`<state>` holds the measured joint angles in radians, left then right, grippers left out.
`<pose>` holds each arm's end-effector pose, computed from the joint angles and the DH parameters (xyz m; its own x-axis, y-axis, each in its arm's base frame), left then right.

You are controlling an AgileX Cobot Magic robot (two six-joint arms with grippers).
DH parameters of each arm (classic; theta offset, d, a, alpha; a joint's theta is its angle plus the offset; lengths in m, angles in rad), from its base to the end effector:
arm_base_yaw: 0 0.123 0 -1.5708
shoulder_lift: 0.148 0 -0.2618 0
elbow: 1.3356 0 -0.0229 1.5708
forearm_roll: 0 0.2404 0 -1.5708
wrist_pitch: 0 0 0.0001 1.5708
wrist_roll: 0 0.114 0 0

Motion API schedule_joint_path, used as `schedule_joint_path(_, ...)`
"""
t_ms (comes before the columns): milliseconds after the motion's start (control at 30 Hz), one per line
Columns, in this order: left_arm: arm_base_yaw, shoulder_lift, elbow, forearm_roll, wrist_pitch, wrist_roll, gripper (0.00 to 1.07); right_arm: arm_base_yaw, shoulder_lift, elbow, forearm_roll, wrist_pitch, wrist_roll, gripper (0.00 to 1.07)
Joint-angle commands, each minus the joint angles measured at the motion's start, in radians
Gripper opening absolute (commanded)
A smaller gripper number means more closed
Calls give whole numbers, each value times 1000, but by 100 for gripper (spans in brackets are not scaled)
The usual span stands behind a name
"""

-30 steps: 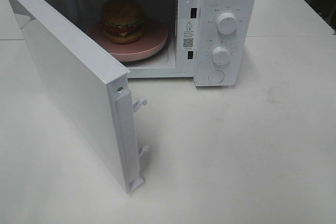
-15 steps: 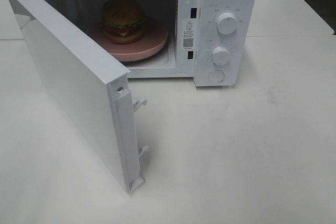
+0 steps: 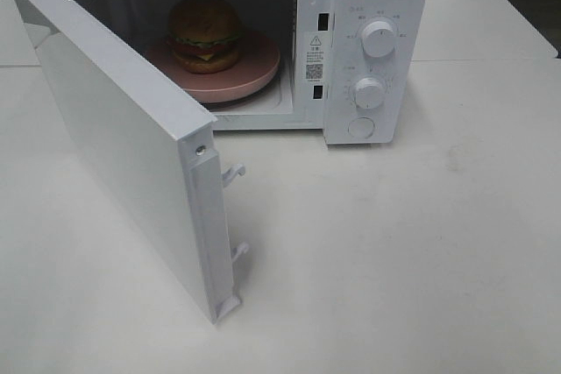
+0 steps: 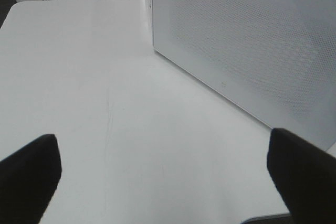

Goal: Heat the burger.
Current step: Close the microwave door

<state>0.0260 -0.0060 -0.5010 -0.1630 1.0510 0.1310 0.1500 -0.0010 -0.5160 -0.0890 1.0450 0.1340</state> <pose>0.0292 -0.0153 0.2643 -0.4302 0.0378 -0.9019 0.1224 0.9923 -0.0168 0.0297 -0.0044 0.2684 -0.4258 0.0255 -0.9045 -0.0424 0.9979 0.0481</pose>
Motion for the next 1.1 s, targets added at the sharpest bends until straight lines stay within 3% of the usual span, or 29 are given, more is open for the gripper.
schedule_joint_path(33, -4, -10, 4, -10, -14, 0, 100, -5, -31, 3, 4, -8, -7, 73)
schedule_joint_path(1100, -4, -10, 4, -10, -14, 0, 100, -5, -31, 3, 6, -8, -9, 73)
